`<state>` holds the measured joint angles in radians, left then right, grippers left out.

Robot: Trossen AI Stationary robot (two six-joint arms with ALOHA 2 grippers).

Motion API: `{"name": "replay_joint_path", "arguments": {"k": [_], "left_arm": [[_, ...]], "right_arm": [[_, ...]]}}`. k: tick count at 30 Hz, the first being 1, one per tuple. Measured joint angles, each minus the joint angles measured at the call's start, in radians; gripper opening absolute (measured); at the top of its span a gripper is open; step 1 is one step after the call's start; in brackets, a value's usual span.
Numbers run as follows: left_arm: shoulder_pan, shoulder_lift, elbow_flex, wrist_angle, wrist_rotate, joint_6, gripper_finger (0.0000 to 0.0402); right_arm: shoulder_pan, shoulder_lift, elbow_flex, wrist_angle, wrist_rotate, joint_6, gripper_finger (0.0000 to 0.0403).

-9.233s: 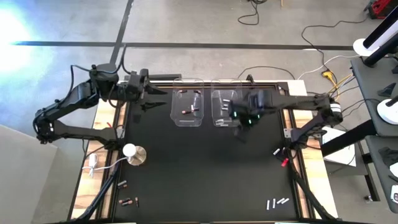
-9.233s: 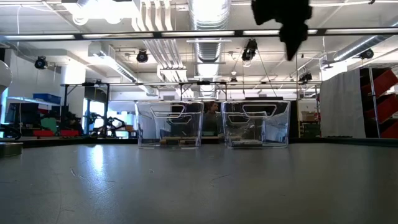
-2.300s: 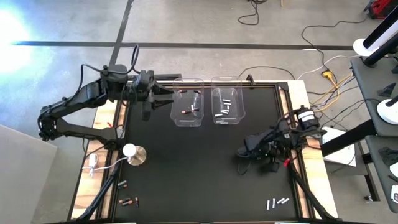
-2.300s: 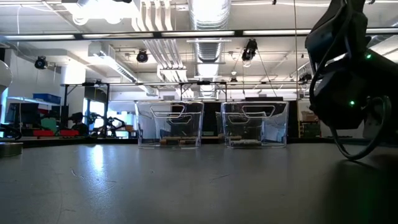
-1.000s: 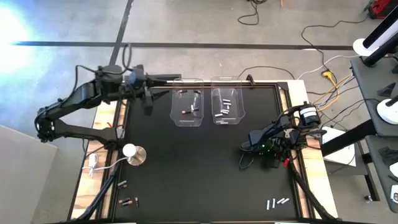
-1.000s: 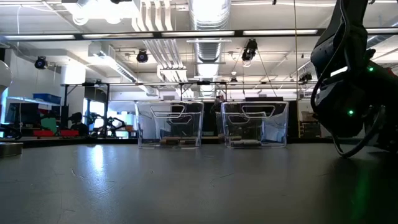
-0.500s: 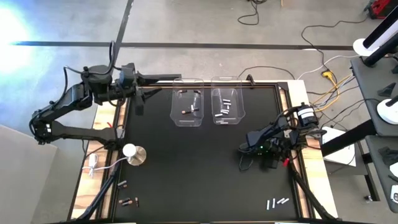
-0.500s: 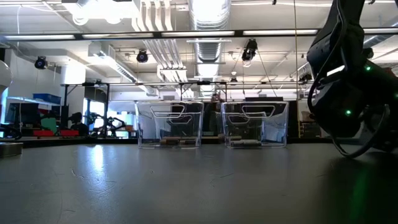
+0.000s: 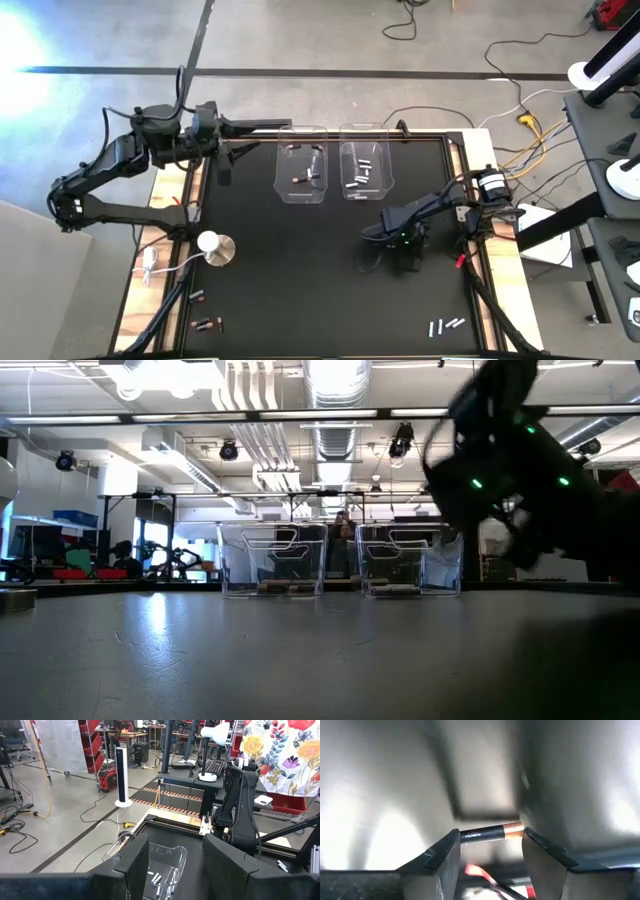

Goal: Sort batteries
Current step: Put the black battery into the left transparent bin

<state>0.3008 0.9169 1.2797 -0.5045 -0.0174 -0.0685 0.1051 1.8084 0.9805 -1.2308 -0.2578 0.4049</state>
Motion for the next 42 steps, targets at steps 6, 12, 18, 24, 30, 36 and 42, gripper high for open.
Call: {"name": "replay_joint_path", "arguments": {"k": [6,12,18,24,30,36,42], "left_arm": [[0.0,0.0,0.0,-0.002,0.0,0.006,0.0165],[0.0,0.0,0.0,-0.028,0.001,0.012,0.0165],[0.0,0.006,0.0,-0.09,0.004,-0.007,0.0165],[0.0,0.035,0.0,-0.195,0.004,-0.043,0.0165],[-0.001,0.067,0.0,-0.271,0.014,-0.082,0.0165],[-0.014,0.086,-0.019,-0.33,0.043,-0.082,0.0165],[-0.041,0.086,-0.114,-0.305,0.186,-0.066,0.0165]], "right_arm": [[0.005,-0.001,0.176,0.063,0.019,0.029,0.0184],[0.014,-0.002,0.238,0.297,0.083,0.035,0.0184],[0.034,0.003,0.238,0.523,0.232,-0.082,0.0184],[0.032,0.017,0.244,0.672,0.262,-0.116,0.0184],[0.032,0.074,0.245,0.767,0.266,-0.119,0.0185],[0.032,0.132,0.286,0.784,0.293,-0.122,0.0185],[0.032,0.151,0.306,0.791,0.291,-0.16,0.0189]]}}
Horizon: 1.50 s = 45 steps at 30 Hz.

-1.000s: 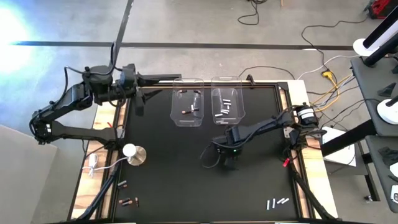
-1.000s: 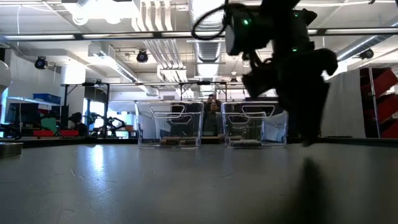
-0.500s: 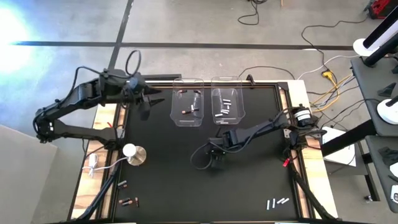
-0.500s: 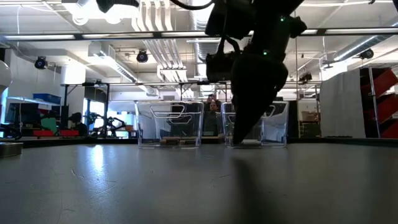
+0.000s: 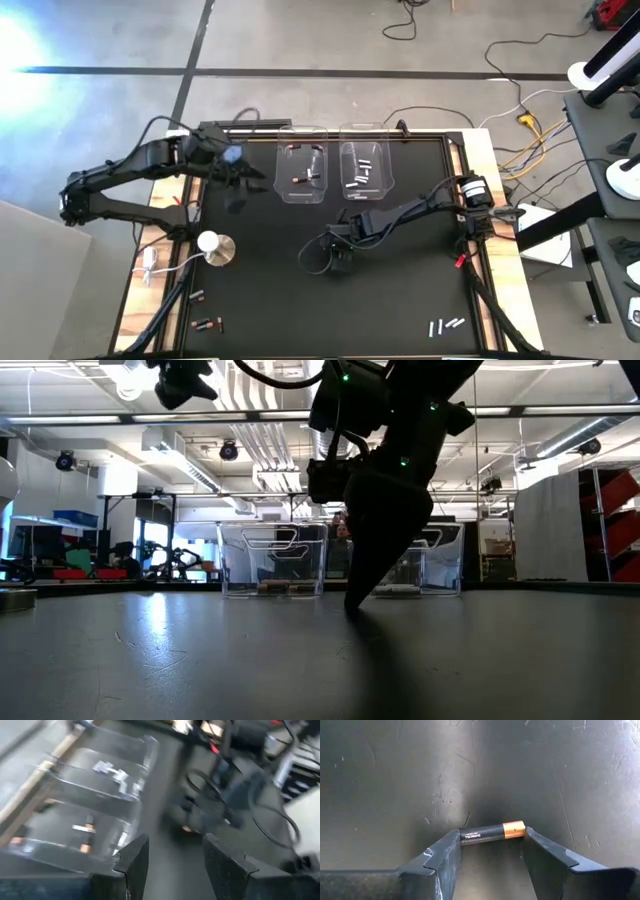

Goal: Sort batteries
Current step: Put the black battery into the left transparent bin

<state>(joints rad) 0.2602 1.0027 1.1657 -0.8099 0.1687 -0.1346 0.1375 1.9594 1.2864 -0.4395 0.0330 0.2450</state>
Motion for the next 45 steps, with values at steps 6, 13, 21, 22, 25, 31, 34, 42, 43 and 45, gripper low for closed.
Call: {"name": "replay_joint_path", "arguments": {"k": [6,13,21,22,25,31,34,42,43,45], "left_arm": [[-0.049,-0.001,-0.075,0.057,0.032,0.065,0.0165],[-0.101,0.03,-0.108,0.13,0.033,0.158,0.0165],[-0.126,0.163,-0.108,0.204,0.033,0.267,0.0165],[-0.132,0.186,-0.108,0.213,0.035,0.281,0.0165],[-0.149,0.263,-0.106,0.238,0.077,0.335,0.0165],[-0.205,0.446,-0.057,0.254,0.083,0.479,0.0159],[-0.227,0.555,0.008,0.255,0.08,0.511,0.0158],[-0.259,0.863,0.302,0.054,0.021,0.754,0.0171],[-0.262,0.899,0.343,0.014,-0.012,0.794,0.0176],[-0.267,0.962,0.427,-0.065,-0.066,0.834,0.0187]], "right_arm": [[0.002,-0.001,-0.003,0.008,0.028,-0.021,0.0218],[0.003,-0.003,0.018,-0.025,0.047,-0.02,0.0264],[0.04,-0.07,0.181,-0.28,0.047,-0.033,0.031],[0.047,-0.083,0.197,-0.306,0.049,-0.033,0.0313],[0.076,-0.142,0.215,-0.396,0.107,-0.008,0.0318],[0.168,-0.29,0.152,-0.598,0.312,0.187,0.031],[0.225,-0.375,0.094,-0.619,0.375,0.356,0.0302],[0.362,-0.479,0.014,-0.612,0.448,0.729,0.0284],[0.375,-0.478,0.014,-0.612,0.448,0.74,0.0281],[0.391,-0.466,0.014,-0.612,0.449,0.763,0.0275]]}}
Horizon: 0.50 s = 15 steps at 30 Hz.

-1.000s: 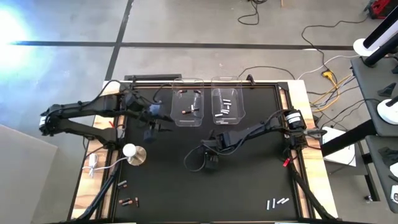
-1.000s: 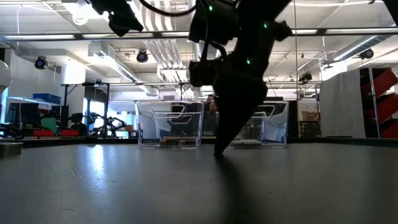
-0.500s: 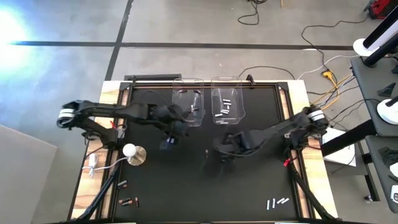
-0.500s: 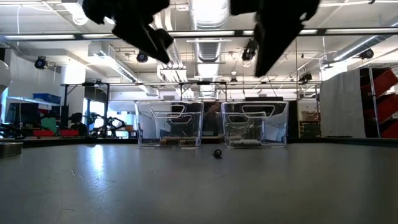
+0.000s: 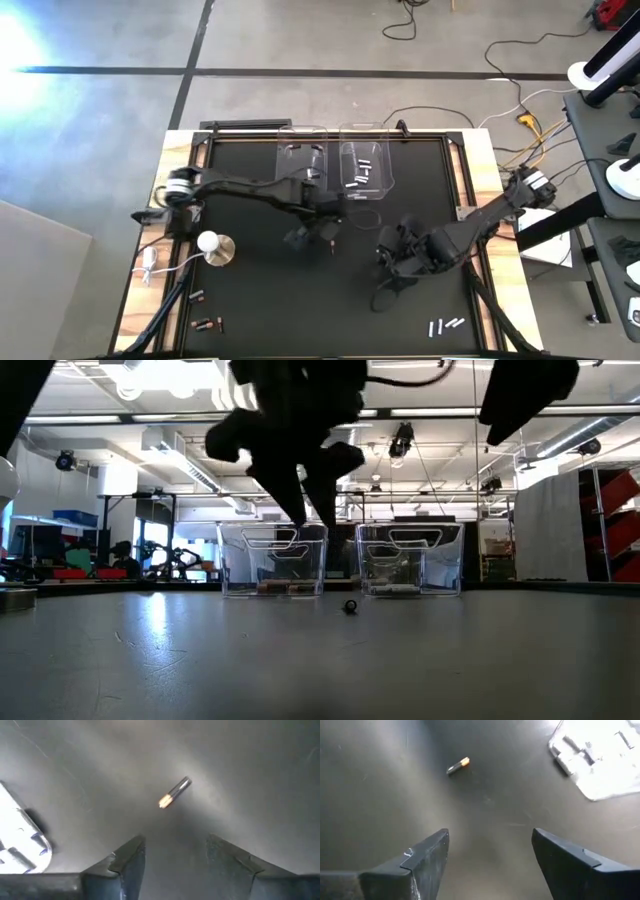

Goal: Sort batteries
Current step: Put the black battery into the left transparent bin

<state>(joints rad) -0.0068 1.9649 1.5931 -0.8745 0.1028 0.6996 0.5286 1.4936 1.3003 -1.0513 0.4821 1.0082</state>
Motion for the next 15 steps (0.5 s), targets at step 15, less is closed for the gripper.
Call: {"name": "replay_joint_path", "arguments": {"k": [15], "left_arm": [[-0.017,0.325,0.357,-0.257,-0.095,-0.069,0.0215]], "right_arm": [[0.032,0.06,-0.001,-0.055,-0.018,0.041,0.0246]]}}
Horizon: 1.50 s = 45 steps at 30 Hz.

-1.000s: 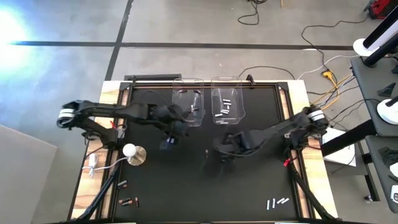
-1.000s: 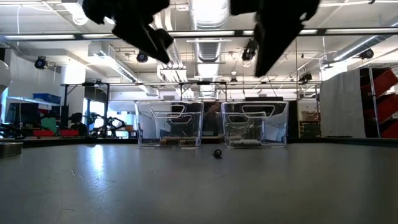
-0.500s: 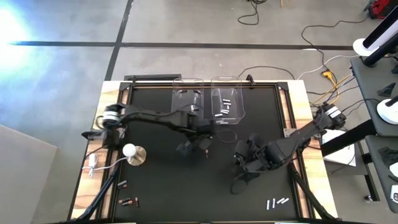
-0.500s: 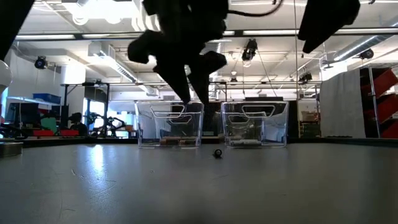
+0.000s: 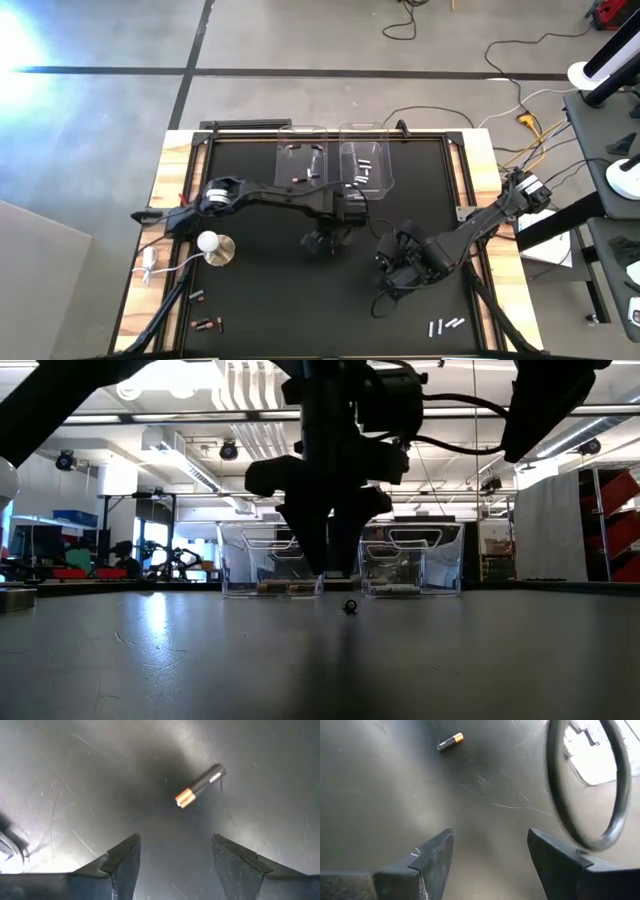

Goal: Sort batteries
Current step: Put the black battery into the left transparent bin

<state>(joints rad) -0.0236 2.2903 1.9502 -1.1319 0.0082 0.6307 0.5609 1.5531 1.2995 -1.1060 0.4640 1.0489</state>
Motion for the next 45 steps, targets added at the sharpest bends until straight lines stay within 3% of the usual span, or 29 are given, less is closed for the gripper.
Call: {"name": "replay_joint_path", "arguments": {"k": [12,21,29,37,45], "left_arm": [[-0.093,0.008,-0.058,0.125,-0.039,0.104,0.0207],[-0.092,0.021,-0.103,0.172,-0.045,0.124,0.02],[-0.088,0.063,-0.126,0.207,-0.038,0.118,0.0111],[-0.088,0.081,-0.121,0.207,0.004,-0.02,0.0018],[-0.087,0.055,-0.06,0.122,0.03,-0.162,0.0011]], "right_arm": [[0.0,-0.002,0.0,-0.018,-0.004,0.01,0.0237],[-0.001,-0.002,0.0,-0.017,-0.002,0.041,0.0226],[-0.003,-0.003,0.0,-0.014,0.008,0.043,0.0223],[-0.005,-0.003,0.001,-0.015,0.008,0.074,0.0224],[-0.005,-0.004,0.057,-0.067,0.008,0.046,0.0219]]}}
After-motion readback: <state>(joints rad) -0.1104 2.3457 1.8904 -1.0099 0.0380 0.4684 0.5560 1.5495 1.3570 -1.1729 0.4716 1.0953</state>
